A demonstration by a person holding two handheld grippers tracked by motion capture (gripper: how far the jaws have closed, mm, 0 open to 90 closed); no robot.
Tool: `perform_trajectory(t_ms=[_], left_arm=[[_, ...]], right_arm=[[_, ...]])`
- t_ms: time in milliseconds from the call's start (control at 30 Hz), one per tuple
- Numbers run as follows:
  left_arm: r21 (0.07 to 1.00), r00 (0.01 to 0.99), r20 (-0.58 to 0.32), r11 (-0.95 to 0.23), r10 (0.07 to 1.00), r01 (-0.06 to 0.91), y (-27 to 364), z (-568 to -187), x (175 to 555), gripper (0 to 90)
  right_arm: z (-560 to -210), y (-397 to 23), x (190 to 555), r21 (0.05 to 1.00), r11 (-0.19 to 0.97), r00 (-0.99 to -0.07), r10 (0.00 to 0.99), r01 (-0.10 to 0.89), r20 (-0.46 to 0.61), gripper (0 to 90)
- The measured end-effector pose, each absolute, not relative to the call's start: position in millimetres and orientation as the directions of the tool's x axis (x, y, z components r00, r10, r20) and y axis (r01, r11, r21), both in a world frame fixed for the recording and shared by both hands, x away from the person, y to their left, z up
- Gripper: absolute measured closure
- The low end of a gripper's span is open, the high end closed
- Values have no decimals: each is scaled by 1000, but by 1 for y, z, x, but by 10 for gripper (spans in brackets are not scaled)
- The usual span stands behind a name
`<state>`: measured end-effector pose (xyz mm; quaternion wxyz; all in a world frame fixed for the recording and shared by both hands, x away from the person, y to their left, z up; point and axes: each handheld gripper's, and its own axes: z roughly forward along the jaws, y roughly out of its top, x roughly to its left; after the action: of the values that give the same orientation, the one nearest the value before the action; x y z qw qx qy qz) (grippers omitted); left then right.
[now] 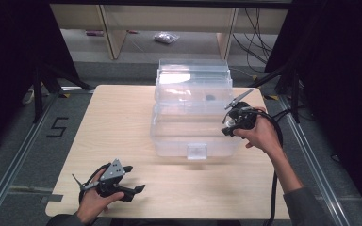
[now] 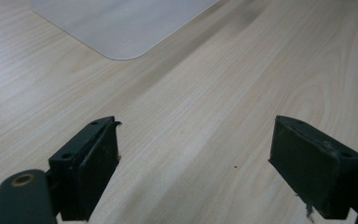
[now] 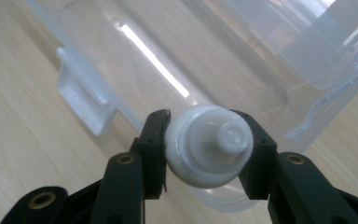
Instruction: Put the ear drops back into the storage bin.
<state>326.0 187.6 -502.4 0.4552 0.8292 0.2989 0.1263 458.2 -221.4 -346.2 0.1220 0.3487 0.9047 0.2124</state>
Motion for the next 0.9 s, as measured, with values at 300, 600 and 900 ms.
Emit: perform_trajectory(t_ms=[300,600,900], left_arm=[[832,787,-63,-404,614,381,188,-502,326,148],[829,787,-65,-405,614,384,188,-502,326,149],[822,786,-62,-415,615,390,188,-501,325,149]], right_arm=[[-357,-220,479,446,644,-699,713,621,-56,601],[-378,-222,498,412,626,-671,740,662,-48,601],[-395,-218,506,386,615,-660,751,688,-19,601]])
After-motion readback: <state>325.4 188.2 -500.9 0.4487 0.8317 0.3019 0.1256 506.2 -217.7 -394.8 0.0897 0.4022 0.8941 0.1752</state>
